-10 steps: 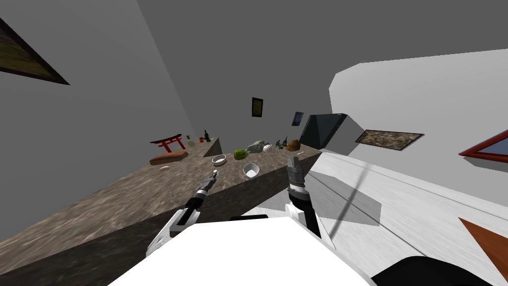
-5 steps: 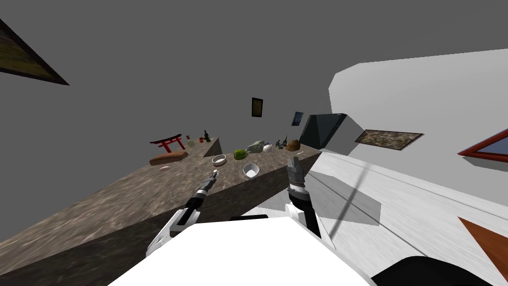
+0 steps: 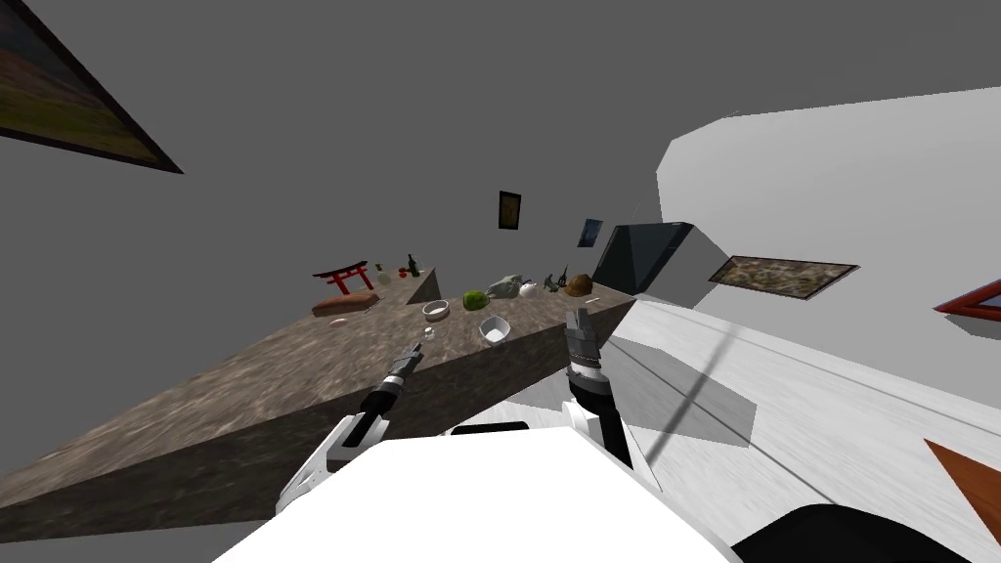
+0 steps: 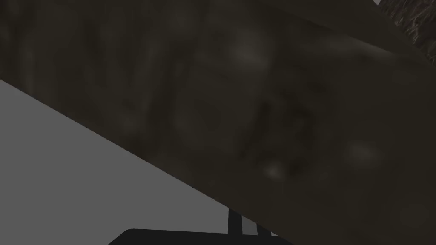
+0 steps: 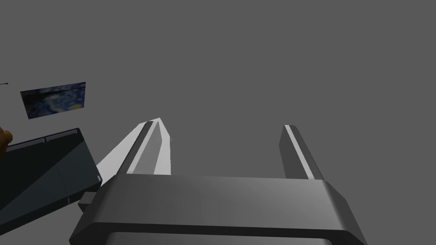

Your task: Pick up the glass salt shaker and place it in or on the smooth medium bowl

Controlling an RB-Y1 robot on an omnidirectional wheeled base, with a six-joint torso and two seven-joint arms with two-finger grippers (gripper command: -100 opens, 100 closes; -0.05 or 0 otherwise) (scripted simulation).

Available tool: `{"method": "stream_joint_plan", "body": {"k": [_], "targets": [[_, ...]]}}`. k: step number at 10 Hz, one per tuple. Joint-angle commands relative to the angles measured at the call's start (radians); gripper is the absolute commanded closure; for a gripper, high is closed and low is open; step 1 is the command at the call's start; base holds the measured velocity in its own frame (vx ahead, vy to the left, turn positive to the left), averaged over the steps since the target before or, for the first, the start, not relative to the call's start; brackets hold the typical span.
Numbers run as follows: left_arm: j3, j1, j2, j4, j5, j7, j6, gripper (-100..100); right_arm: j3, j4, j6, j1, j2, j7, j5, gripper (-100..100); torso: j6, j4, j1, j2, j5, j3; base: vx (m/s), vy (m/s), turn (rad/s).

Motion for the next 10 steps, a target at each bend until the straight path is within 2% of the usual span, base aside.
{"method": "stream_joint_plan", "body": {"k": [1,4,6,10], "targets": [[0.011,0.026,0.015,-0.004,-0.016,0.008,-0.006,-100,0.0,0.0,0.0,0.0,0.0,0.0,0.0,0,0.0,0.0,0.0,0.0,0.0,0.0,-0.168,-0.174,0.124],[0.051,0.073,0.039,0.006,-0.04,0.013,-0.028,-100,0.0,0.0,0.0,0.0,0.0,0.0,0.0,0,0.0,0.001,-0.008,0.003,-0.002,0.002,-0.143,-0.186,0.131],[0.085,0.076,0.032,0.006,-0.027,-0.002,-0.018,-100,0.0,0.0,0.0,0.0,0.0,0.0,0.0,0,0.001,0.001,-0.007,0.0,-0.002,0.001,-0.043,-0.149,0.114],[0.112,0.028,-0.016,0.012,0.006,-0.036,0.029,-100,0.0,0.0,0.0,0.001,0.0,0.0,0.0,0,0.001,-0.005,0.003,-0.024,0.0,-0.013,0.214,-0.045,0.045]]}}
